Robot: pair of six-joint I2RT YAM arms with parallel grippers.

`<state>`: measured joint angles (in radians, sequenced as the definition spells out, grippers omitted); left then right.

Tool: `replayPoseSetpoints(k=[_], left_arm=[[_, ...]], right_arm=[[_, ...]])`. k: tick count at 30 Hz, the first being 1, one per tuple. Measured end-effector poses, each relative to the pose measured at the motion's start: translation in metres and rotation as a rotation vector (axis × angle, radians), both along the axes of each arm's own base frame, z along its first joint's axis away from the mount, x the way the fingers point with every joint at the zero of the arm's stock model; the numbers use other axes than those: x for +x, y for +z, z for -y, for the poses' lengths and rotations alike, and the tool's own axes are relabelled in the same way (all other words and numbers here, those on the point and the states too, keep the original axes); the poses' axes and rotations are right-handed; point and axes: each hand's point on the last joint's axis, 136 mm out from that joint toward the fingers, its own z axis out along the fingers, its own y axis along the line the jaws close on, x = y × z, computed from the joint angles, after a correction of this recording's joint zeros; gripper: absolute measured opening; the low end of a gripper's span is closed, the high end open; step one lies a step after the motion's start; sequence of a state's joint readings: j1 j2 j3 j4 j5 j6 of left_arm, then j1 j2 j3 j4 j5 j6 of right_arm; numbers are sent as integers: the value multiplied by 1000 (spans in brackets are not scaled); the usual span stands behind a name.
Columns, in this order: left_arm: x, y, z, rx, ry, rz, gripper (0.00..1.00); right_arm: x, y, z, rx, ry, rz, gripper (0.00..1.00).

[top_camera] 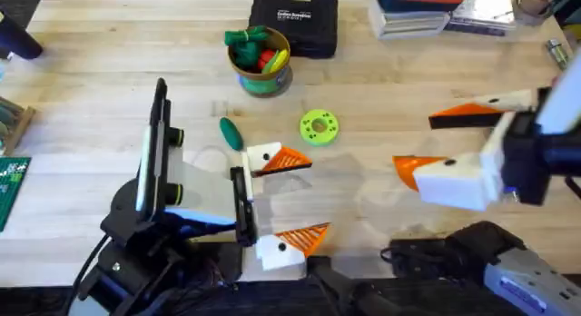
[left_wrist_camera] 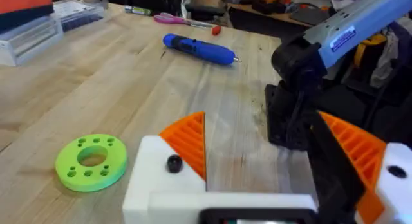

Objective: Pick up the gripper from the table and insert it into the empty holder that is missing its gripper. Then pick up a screw, insert it into the mounting hole, and use the screwdriver to tighten it. Finally, clean up the table by picking up the vegetable and placing it into the bucket.

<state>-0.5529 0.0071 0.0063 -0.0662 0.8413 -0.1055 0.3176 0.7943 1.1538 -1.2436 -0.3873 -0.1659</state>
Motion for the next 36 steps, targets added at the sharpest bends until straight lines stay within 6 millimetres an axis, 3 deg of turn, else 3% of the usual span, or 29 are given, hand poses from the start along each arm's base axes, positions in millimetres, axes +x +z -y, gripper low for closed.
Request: replayPoseSetpoints(k=[7,21,23,28,36], left_arm=[[0,0,0,0,0,-1,985],[0,0,0,0,0,1,970],[0,0,0,0,0,1,779],[0,0,0,1,1,6,44],[0,0,0,1,0,5,5]], right_arm=[[-17,4,1,21,19,10,993],[-18,2,2,18,19,-2,993],[-18,2,2,19,19,-2,993],[-19,2,2,19,19,-2,993],[-19,1,2,18,19,-5,993]])
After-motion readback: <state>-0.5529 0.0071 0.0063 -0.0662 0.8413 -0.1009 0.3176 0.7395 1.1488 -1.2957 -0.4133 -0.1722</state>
